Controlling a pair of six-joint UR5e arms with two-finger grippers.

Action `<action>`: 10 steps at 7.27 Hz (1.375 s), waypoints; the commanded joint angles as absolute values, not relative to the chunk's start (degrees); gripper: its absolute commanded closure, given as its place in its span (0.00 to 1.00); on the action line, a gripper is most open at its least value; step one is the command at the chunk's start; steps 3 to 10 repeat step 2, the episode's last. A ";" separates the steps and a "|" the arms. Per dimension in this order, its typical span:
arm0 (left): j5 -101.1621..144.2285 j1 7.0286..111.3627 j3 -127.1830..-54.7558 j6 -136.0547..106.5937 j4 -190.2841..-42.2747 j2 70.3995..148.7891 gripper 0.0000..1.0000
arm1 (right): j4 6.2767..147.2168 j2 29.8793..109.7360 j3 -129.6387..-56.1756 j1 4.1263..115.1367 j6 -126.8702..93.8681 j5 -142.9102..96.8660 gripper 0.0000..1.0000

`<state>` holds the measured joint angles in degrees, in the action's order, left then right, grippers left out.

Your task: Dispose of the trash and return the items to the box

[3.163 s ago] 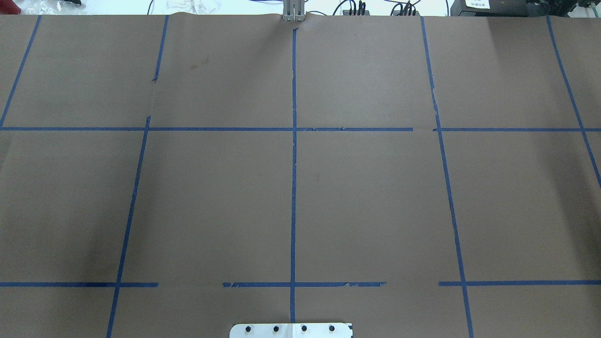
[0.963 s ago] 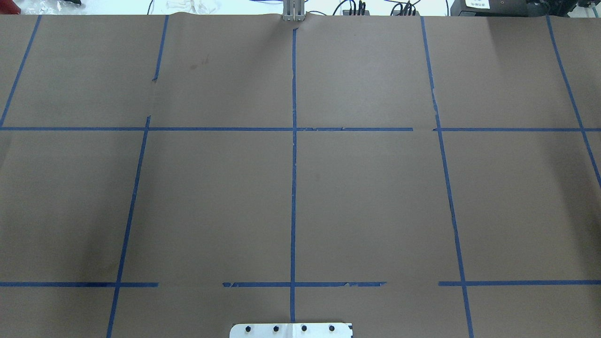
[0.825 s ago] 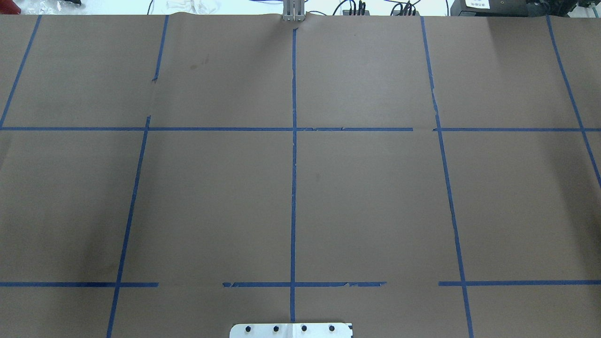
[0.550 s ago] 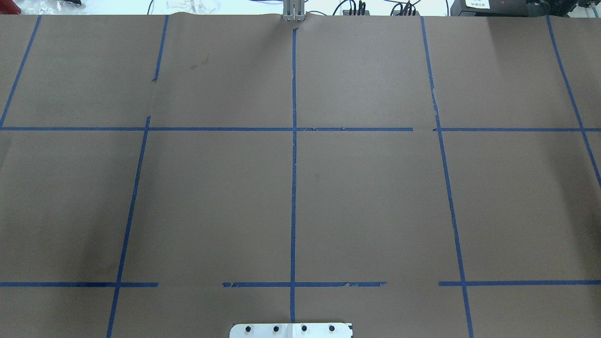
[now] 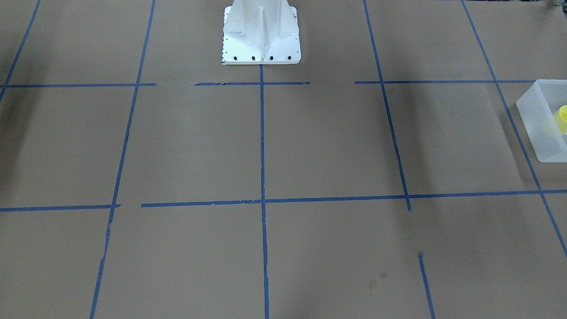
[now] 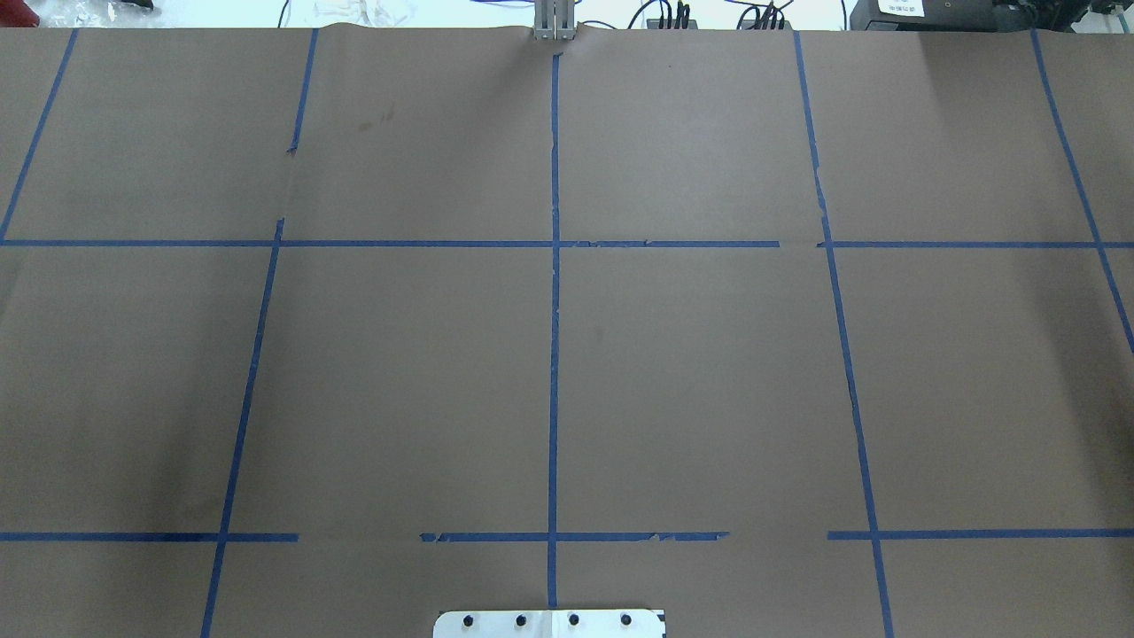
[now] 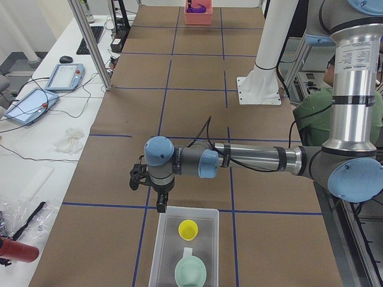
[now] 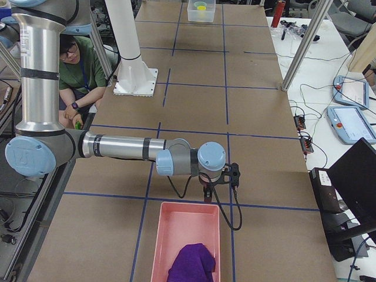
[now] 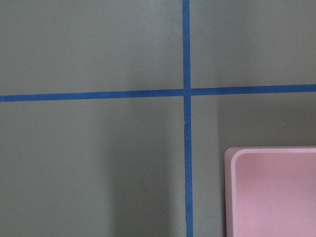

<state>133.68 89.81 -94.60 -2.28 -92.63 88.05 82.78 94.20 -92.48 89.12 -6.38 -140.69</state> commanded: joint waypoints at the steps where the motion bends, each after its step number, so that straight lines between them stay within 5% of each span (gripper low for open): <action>1: 133.68 89.82 -94.57 -2.20 -92.72 88.07 0.00 | 82.53 93.87 -92.64 89.12 -6.33 -139.14 0.00; 10: 133.68 89.82 -94.57 -2.20 -92.81 88.07 0.00 | 82.53 93.78 -92.72 89.12 -6.42 -139.04 0.00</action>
